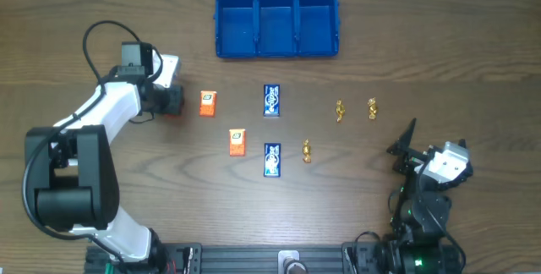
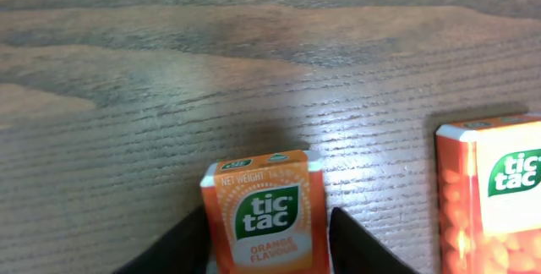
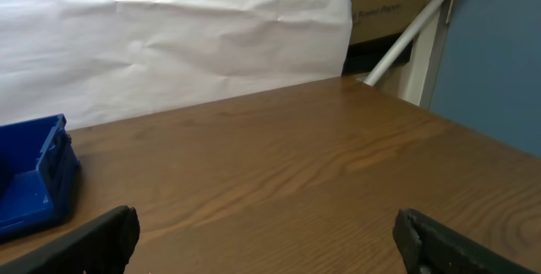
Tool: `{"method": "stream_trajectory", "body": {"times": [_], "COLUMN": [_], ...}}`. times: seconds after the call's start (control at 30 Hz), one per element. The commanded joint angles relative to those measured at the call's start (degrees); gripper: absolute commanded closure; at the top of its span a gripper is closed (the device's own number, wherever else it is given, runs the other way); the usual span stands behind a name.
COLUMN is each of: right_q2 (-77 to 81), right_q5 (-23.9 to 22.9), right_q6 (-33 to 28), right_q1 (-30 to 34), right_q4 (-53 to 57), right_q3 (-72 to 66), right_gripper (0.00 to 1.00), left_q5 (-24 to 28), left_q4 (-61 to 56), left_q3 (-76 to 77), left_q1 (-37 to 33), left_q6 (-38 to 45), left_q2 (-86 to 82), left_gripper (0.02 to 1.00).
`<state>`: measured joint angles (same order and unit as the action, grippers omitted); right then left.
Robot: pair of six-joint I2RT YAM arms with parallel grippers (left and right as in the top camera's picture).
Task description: Sort Candies Into Trays
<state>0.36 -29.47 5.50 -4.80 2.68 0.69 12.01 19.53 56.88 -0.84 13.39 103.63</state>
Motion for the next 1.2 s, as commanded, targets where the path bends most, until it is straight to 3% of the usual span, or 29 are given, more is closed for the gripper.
{"method": "stream_trajectory", "body": {"times": [0.03, 0.3, 0.47, 0.73, 0.9, 1.2], "right_q2": [-0.17, -0.17, -0.17, -0.17, -0.17, -0.17], "right_q5": [-0.66, -0.66, -0.66, -0.66, -0.66, -0.66], "right_q6": [0.44, 0.44, 0.44, 0.44, 0.44, 0.44], "right_q1": [0.04, 0.04, 0.04, 0.04, 0.04, 0.04], "right_q4": [0.35, 0.35, 0.35, 0.35, 0.35, 0.35], "right_q3": [-0.20, -0.20, -0.20, -0.20, -0.20, -0.20], "right_gripper": [0.003, 0.003, 0.003, 0.001, 0.003, 0.003], "left_q5": [-0.55, -2.99, -11.08, -20.98, -20.50, -15.89], "left_q4": [0.31, 6.38, 16.26, 18.80, 19.76, 15.26], "left_q3": [0.76, 7.37, 23.69, 49.81, 62.45, 63.89], "left_q1": [0.22, 1.25, 8.50, 19.58, 21.35, 20.94], "left_q6": [-0.35, -7.78, -17.64, -19.50, -22.51, -26.80], "left_q2": [0.92, -5.07, -11.76, 1.53, 16.13, 26.95], "left_gripper": [0.680, 0.717, 0.730, 0.750, 0.748, 0.737]}}
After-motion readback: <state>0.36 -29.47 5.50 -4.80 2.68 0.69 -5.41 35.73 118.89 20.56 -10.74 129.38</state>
